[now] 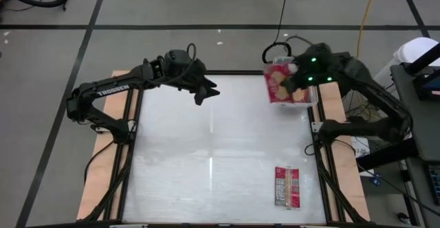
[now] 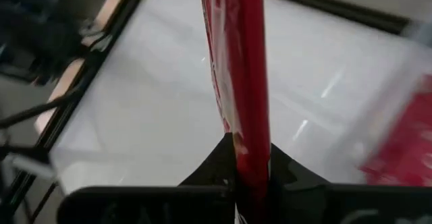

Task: Sort popcorn bags into baskets
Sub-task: Put the red popcorn bag into the transparent container

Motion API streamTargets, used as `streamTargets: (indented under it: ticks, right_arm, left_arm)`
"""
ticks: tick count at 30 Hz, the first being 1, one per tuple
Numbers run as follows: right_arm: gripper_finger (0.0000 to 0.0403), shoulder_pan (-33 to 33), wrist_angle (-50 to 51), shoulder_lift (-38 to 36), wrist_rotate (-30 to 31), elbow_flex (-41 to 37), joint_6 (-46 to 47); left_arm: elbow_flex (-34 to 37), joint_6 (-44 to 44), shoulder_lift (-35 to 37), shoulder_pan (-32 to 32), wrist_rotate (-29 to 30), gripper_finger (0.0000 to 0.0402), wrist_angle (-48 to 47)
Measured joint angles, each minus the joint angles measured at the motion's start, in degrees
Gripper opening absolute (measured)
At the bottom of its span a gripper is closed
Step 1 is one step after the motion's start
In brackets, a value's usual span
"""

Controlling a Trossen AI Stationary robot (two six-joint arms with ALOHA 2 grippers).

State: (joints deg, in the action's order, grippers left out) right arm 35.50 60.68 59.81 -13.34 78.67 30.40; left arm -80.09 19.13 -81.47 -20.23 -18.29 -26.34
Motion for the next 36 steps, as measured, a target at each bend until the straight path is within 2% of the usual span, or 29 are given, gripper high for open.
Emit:
streamTargets:
  ticks: [6, 12, 15, 26, 36]
  right_arm:
    - [0.0010, 10.6, 5.0, -2.9, 0.0, 0.0, -3.0]
    - [0.0010, 19.2, 11.6, -1.2, 2.8, -0.1, -4.9]
    - [0.0010, 22.2, 11.6, -0.1, 3.0, -1.0, -6.7]
    - [0.0011, 27.2, 8.3, 3.9, 2.9, -8.3, -8.7]
    - [0.0012, 30.1, 6.4, 4.0, 2.8, -14.8, -8.6]
  left_arm:
    - [0.0, 1.2, 0.0, -0.1, 0.4, 0.0221, 0.0]
    - [0.0, 4.0, 0.0, -0.1, 0.4, 0.0196, 0.0]
    - [0.0, 5.7, 0.0, 0.1, 0.4, 0.0185, 0.0]
    - [0.0, 8.4, 0.0, 2.6, 0.4, 0.0158, 0.0]
    - [0.0, 9.7, 0.0, 5.0, 0.4, 0.0157, 0.0]
